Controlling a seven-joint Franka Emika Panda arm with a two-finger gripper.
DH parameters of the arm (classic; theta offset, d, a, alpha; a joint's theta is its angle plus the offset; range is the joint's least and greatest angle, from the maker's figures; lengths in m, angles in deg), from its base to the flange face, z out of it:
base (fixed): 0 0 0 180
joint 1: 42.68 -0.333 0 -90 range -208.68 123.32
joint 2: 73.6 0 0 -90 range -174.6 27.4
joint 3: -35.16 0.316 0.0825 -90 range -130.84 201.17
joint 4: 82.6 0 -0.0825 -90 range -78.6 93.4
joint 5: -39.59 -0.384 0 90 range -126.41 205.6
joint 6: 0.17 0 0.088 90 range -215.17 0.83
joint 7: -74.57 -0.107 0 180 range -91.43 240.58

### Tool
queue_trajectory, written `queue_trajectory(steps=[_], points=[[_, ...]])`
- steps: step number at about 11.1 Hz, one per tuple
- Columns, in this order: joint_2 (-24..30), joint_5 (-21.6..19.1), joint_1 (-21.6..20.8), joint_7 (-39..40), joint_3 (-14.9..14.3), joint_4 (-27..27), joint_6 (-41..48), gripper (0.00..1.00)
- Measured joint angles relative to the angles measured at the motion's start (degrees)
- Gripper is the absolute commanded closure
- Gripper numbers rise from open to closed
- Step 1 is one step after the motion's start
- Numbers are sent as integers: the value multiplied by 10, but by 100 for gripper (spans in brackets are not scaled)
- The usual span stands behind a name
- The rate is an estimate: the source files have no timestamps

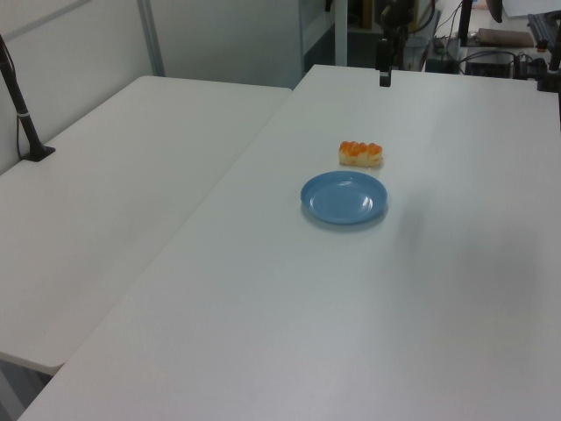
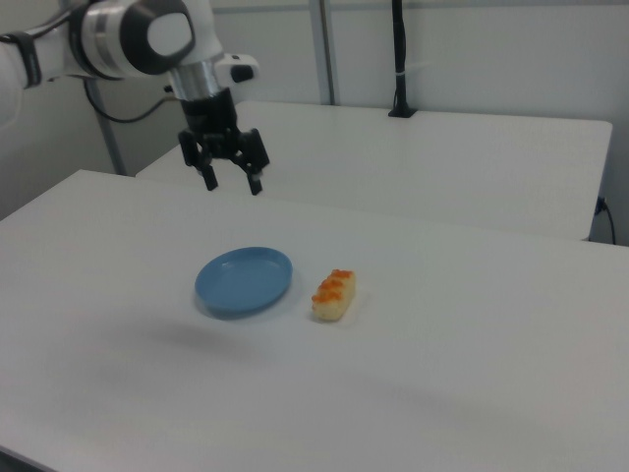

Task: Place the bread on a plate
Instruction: 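Move the open gripper over the bread roll and lower onto it, then close the gripper around the bread roll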

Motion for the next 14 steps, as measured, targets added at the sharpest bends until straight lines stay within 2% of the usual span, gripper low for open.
queue_trajectory(steps=[3,5,9,11,12,14], points=[[-40,0,52,29,0,12,-64,0],[-87,-14,89,45,-1,16,-113,0],[-198,-18,101,50,1,19,-235,3],[-228,-18,101,50,2,18,-267,3],[-235,-18,101,50,2,17,-271,6],[-238,-19,101,50,4,14,-271,49]])
